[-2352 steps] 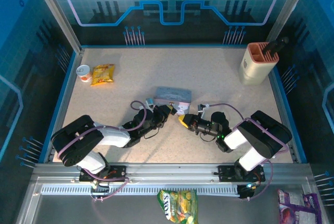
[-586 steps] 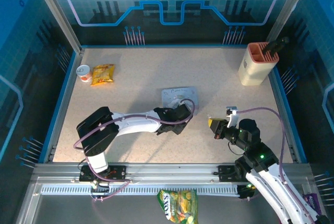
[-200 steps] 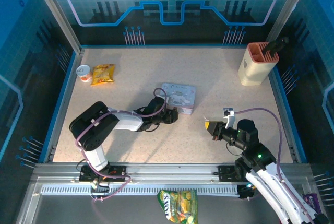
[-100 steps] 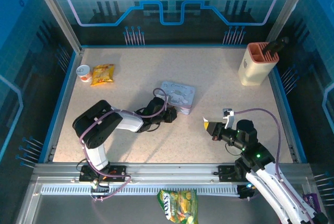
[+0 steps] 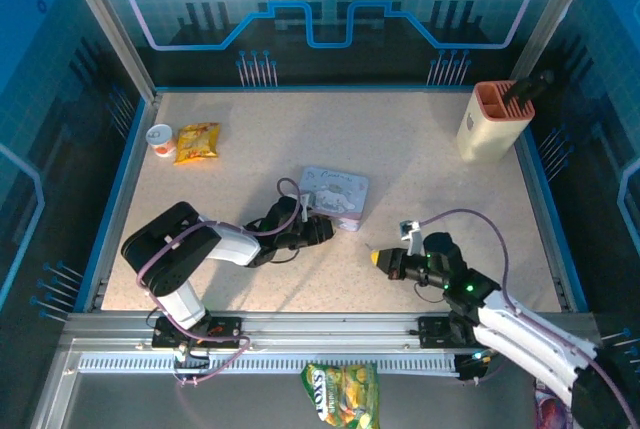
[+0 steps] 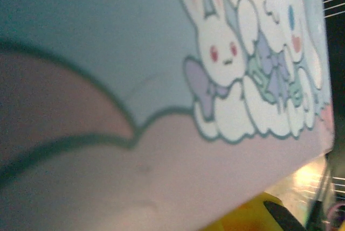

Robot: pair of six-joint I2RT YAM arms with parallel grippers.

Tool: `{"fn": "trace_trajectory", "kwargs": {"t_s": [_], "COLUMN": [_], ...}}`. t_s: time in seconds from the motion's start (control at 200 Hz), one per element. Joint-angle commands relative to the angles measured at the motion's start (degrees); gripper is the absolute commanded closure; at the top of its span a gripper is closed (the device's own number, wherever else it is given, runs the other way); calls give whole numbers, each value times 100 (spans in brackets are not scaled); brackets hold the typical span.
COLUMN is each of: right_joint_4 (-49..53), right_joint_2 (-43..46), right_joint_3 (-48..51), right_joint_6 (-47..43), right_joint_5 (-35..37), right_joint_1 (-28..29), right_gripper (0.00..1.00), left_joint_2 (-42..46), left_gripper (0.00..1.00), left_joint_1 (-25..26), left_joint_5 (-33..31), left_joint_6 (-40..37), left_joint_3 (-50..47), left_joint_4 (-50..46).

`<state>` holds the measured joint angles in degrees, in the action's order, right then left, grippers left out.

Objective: Unlock the padlock with the key

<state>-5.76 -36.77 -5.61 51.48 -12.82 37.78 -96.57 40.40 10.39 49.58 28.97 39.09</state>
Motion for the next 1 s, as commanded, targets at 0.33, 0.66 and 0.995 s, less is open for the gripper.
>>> {"fn": "trace_trajectory", "kwargs": {"t_s": [0.33, 0.66, 0.995], "right_joint_4": [-2457, -3274, -3145], "right_joint_2": [-1974, -2504, -2453], "right_joint_3": [-251, -406, -441], "right_joint_6": [365, 841, 885], "right_joint_5": [-894, -1659, -2139], "right_joint_1": [-320, -736, -879], "right_gripper": [100, 100, 100], "left_joint_2": [-100, -186, 153], "left_gripper": [86, 87, 88], "left_joint_1": [38, 101, 134], "left_joint_5": [1035, 1052, 1050], "left_joint_6": [1506, 2074, 2260], "left_joint_3": [-430, -401, -384], "left_joint_4": [2367, 2988, 2835]}}
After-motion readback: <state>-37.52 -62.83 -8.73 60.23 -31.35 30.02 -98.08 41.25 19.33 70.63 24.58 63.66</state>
